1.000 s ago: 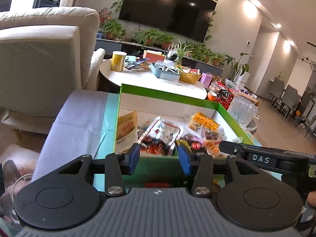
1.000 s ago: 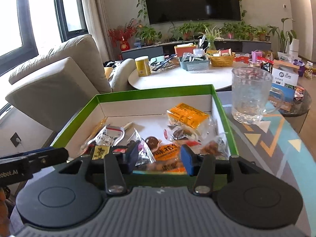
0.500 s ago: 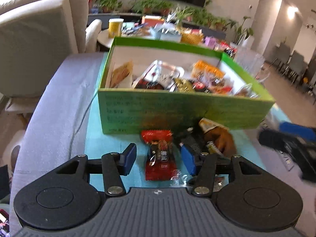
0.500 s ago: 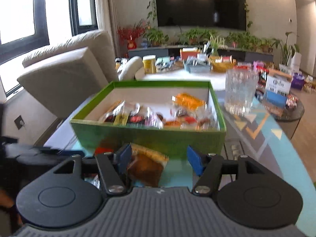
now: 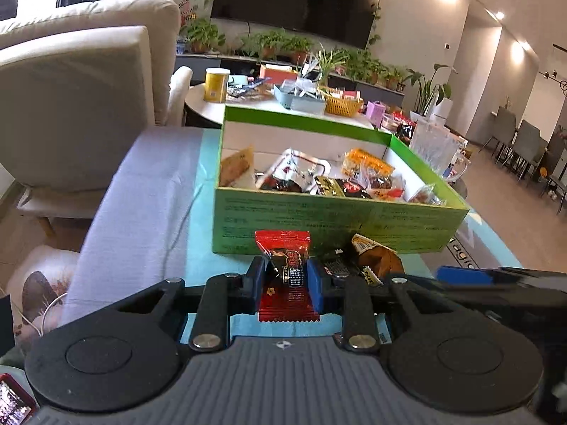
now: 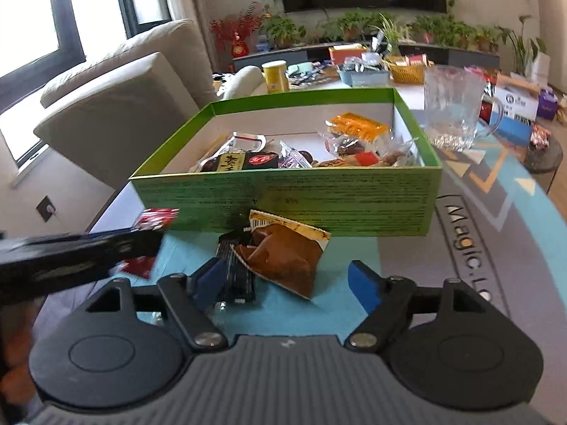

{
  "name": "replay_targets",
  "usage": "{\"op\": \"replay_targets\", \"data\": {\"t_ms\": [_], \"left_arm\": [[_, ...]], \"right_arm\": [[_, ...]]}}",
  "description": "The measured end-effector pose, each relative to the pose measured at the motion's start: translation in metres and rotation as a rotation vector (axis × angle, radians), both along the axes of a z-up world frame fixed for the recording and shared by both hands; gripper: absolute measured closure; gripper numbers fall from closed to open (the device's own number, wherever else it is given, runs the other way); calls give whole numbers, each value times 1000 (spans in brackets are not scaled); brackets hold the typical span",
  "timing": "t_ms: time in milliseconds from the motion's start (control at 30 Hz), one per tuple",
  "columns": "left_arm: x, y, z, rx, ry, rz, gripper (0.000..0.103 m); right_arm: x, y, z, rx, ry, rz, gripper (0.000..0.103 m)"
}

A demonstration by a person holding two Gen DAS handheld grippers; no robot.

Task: Organize snacks
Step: 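Lift both snacks over the green box and open both grippers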

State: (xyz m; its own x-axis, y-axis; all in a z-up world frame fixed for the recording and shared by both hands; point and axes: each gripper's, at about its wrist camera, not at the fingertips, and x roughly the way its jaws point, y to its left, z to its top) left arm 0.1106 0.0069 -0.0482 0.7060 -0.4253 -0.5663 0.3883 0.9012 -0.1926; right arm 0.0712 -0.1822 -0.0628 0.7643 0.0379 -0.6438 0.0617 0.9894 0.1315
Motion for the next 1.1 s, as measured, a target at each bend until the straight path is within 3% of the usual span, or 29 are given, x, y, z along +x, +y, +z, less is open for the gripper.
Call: {"op": "replay_targets", "data": {"t_ms": [333, 500, 667, 833, 1100], "left_arm": [[0, 4, 4, -12, 0, -6, 79], [1, 4, 2, -16, 7, -9, 79], [0, 5, 2, -21, 4, -7, 79], [-6, 5, 4, -27, 0, -5, 79], [-18, 1, 14, -34, -32, -19, 79]], "right_arm": [[30, -3, -14, 83, 68, -58, 60], [29, 3, -14, 72, 58, -45, 59], [24, 11, -17, -35, 33, -1, 60], [15, -2, -13, 12, 22, -34, 60], [-15, -4, 6, -13, -57, -36, 60]]}}
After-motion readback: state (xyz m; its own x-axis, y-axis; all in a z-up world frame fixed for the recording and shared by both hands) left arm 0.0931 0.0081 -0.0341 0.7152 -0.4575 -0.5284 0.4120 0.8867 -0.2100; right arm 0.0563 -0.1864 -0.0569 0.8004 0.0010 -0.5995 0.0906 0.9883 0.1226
